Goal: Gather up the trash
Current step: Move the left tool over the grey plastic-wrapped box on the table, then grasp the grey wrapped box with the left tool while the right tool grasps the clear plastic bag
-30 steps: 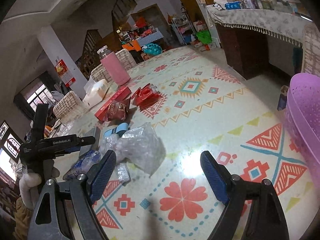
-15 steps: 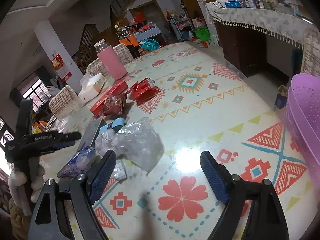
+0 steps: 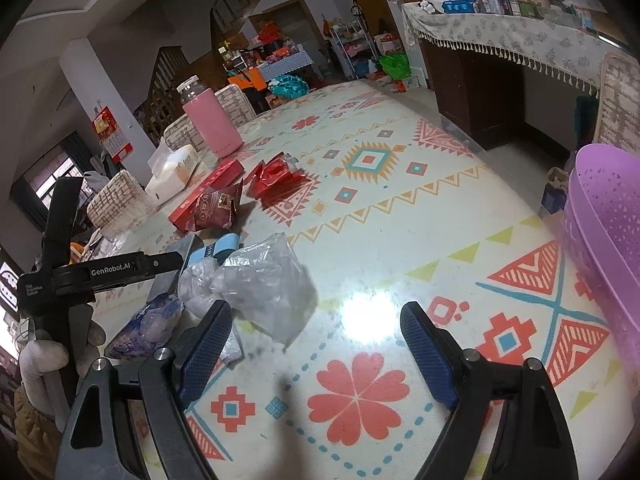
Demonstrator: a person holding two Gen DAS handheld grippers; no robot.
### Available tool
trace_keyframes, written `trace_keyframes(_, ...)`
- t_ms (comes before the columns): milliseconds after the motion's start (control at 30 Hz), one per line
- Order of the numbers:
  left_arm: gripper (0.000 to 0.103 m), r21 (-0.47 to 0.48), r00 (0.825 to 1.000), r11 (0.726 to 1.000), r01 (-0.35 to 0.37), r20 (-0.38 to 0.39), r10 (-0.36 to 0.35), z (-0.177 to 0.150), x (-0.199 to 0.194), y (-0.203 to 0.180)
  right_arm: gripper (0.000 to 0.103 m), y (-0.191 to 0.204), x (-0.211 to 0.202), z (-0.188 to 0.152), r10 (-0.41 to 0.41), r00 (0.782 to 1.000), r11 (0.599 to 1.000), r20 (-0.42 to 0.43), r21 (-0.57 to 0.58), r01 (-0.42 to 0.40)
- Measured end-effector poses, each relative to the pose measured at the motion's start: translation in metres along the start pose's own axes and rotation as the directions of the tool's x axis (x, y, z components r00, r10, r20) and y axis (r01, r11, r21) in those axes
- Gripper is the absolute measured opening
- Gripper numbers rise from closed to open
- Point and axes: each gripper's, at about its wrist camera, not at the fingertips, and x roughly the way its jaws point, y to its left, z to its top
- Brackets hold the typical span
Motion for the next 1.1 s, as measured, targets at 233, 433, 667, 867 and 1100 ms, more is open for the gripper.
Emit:
trace_keyframes(233,0.064,0.073,1.0,0.997,-0.01,-0.013,0.011,-0.012,-0.001,-0.016,0.09,-0.002,0.0,0.0,-0.007,1.0,1.0,0.002,0.011,0.007)
trace_keyframes(433,0.057,-0.001,1.0,1.0,0.006,-0.029,-0.006,-0.005,0.004,-0.001,0.09,-0.002,-0.001,0.0,-0.009,1.0,1.0,0.005,0.009,0.009)
trace_keyframes(667,0.055,-0.025,1.0,0.999,0.025,-0.015,-0.026,-0.008,-0.004,0.005,0.09,-0.003,-0.003,-0.001,-0.012,1.0,1.0,0.003,0.013,0.012)
trace_keyframes(867,0.028,-0.074,0.995,0.997,0.035,0.095,-0.028,-0.02,-0.053,0.039,0.09,0.0,0.004,0.001,-0.016,0.999,1.0,-0.032,0.001,0.017)
trace_keyframes(1100,0.006,-0.152,0.99,0.983,0.108,0.104,-0.093,-0.026,-0.058,0.087,0.09,0.035,0.011,0.006,0.059,0.996,0.998,-0.068,-0.021,-0.06)
